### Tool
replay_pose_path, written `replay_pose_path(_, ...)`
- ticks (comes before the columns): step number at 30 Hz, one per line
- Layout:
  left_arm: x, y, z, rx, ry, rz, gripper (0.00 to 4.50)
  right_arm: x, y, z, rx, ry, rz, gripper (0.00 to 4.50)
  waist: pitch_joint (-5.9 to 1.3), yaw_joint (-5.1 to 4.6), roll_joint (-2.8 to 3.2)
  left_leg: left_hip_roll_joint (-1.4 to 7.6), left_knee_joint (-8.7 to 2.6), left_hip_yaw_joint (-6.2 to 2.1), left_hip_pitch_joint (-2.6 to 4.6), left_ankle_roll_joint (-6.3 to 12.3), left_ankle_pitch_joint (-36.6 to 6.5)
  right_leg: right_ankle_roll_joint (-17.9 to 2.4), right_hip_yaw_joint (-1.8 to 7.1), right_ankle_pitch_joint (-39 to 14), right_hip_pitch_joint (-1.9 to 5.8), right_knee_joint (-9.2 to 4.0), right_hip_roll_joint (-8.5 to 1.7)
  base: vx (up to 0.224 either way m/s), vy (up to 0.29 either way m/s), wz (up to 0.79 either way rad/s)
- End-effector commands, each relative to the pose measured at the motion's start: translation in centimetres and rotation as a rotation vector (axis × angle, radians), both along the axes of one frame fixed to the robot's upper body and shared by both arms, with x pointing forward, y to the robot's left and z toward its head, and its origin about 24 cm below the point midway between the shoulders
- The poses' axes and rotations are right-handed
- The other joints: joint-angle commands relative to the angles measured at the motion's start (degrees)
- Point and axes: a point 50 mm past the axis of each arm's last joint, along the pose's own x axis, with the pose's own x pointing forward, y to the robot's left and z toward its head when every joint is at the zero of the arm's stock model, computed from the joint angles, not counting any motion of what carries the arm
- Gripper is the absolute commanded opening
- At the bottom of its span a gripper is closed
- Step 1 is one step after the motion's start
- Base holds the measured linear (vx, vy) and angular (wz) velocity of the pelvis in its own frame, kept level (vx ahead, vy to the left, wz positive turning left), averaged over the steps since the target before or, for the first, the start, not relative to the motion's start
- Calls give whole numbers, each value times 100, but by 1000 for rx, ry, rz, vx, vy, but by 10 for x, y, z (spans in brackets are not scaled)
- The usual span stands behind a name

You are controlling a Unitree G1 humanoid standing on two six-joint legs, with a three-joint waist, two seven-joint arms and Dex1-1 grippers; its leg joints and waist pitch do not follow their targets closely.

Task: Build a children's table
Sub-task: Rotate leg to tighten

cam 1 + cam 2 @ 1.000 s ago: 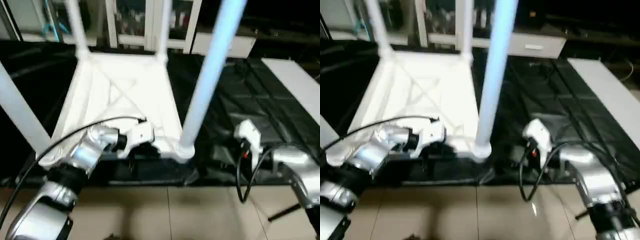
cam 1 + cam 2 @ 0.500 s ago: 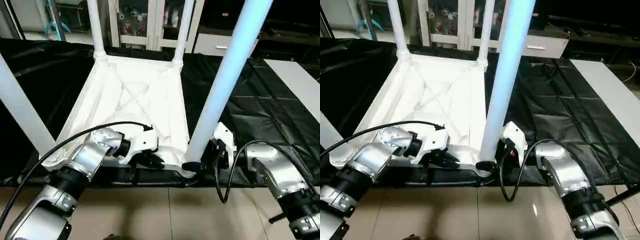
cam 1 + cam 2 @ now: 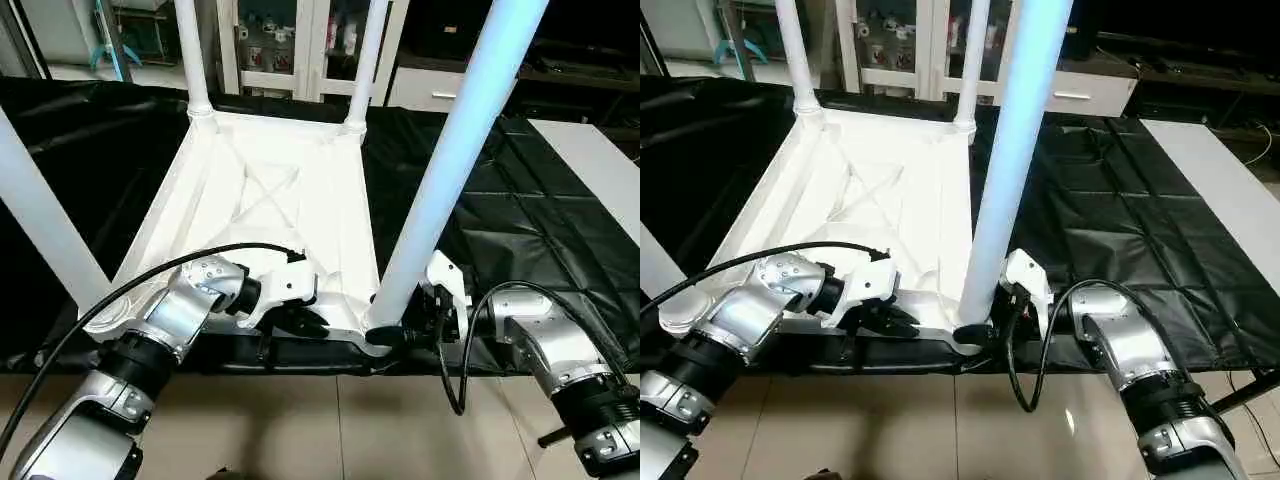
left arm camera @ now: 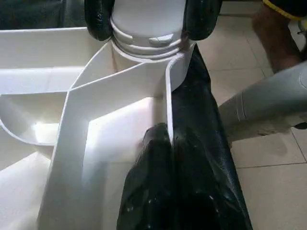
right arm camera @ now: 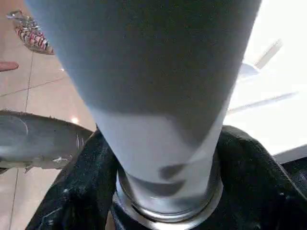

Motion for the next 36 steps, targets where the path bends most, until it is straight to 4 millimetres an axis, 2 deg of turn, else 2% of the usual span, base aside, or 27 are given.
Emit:
replay_pose_path(1,-11,-6,-14,62,58,-67,0,0,2,1,15,3,24,274,-353,-30,11,128,-407,2,47,215,-1248,-1341,180,-1079,278,-306,-226,0,0,0)
replay_pose_path(8,-10,-4,-15,70,61,-62,0,0,2,-1,24,12,26,258,-354,-28,21,132,-411,-1,59,174,-1348,-1344,176,-1160,274,-316,-227,0,0,0)
replay_pose_path(11,-8,-3,-14,68,57,-46,0,3,1,-3,31,22,-31,257,-356,-28,29,128,-411,-3,57,170,-1322,-1346,178,-1128,277,-309,-227,0,0,0)
replay_pose_path(13,-3,-4,-13,55,40,1,0,9,0,-7,17,8,-135,257,-344,-42,32,122,-417,1,59,138,-1410,-1327,177,-1252,263,-332,-224,0,0,0)
replay_pose_path(14,2,-7,-13,42,22,53,0,14,-1,-11,1,1,-212,257,-328,-65,53,119,-434,-10,56,65,-1596,-1261,180,-1525,253,-356,-225,0,0,0)
replay_pose_path(15,8,-9,-12,25,3,110,0,18,-2,-16,-18,-3,-294,257,-309,-78,43,112,-446,-10,69,27,-1743,-1201,177,-1754,237,-395,-222,0,0,0)
replay_pose_path(16,15,-13,-11,7,-20,191,0,23,-2,-20,-31,1,-388,256,-288,-116,25,98,-446,-24,101,-94,-2059,-1055,160,-2318,204,-439,-217,0,0,0)
replay_pose_path(17,22,-16,-10,-8,-43,271,0,27,-1,-23,-26,10,-478,256,-296,-145,33,86,-440,-59,129,-192,-2263,-892,139,-2806,190,-481,-231,-69,3,-2)
replay_pose_path(18,29,-20,-9,-18,-61,342,0,31,1,-25,-17,18,-556,256,-297,-163,40,83,-443,-75,134,-221,-2290,-821,135,-2932,182,-505,-244,-69,3,-2)
replay_pose_path(19,36,-23,-7,-26,-80,427,0,37,3,-26,-15,14,-654,256,-305,-207,26,76,-449,-106,106,-231,-2312,-716,115,-3086,200,-531,-249,-68,14,-6)
replay_pose_path(20,36,-23,-7,-26,-80,427,0,37,3,-26,-15,14,-654,256,-298,-259,19,66,-452,-123,65,-225,-2335,-635,101,-3202,207,-548,-248,-52,19,-9)
replay_pose_path(22,50,-33,-4,-46,-119,598,0,47,13,-29,-27,3,-818,256,-305,-293,24,67,-449,-129,50,-185,-2332,-601,95,-3203,214,-568,-249,-26,9,-4)
replay_pose_path(23,56,-37,-1,-52,-148,657,0,50,19,-30,-31,-8,-875,256,-325,-356,19,29,-419,-136,78,-209,-2368,-575,68,-3280,170,-589,-231,0,0,0)
replay_pose_path(24,60,-43,2,-63,-176,695,0,53,26,-30,-21,-5,-917,256,-338,-362,29,21,-410,-135,64,-189,-2311,-569,68,-3244,184,-591,-236,0,0,0)
replay_pose_path(25,63,-48,6,-77,-205,723,0,56,31,-29,-8,-2,-965,256,-369,-330,23,33,-414,-130,24,-122,-2072,-613,83,-2941,222,-578,-252,0,0,0)
replay_pose_path(26,66,-53,9,-93,-235,746,0,59,38,-29,17,13,-1007,256,-374,-340,77,39,-423,-110,-12,-61,-1872,-750,110,-2473,200,-541,-237,0,0,0)
replay_pose_path(27,68,-58,12,-103,-255,754,0,60,45,-29,33,26,-1023,256,-381,-336,63,44,-418,-101,0,-61,-1821,-800,105,-2292,200,-529,-225,0,0,0)
replay_pose_path(29,69,-70,16,-115,-295,749,0,60,64,-29,29,-4,-976,256,-393,-316,55,33,-399,-68,-23,44,-1591,-981,96,-1799,231,-479,-215,0,0,0)
replay_pose_path(33,68,-70,12,-86,-307,716,0,61,72,-23,84,-28,-920,256,-406,-272,54,48,-373,-30,-22,244,-1301,-1210,99,-1241,262,-415,-228,32,-6,2)
replay_pose_path(36,67,-64,8,-68,-302,697,0,62,65,-15,168,-19,-887,256,-413,-250,60,58,-359,-31,-42,381,-1010,-1344,100,-883,294,-348,-226,0,0,0)
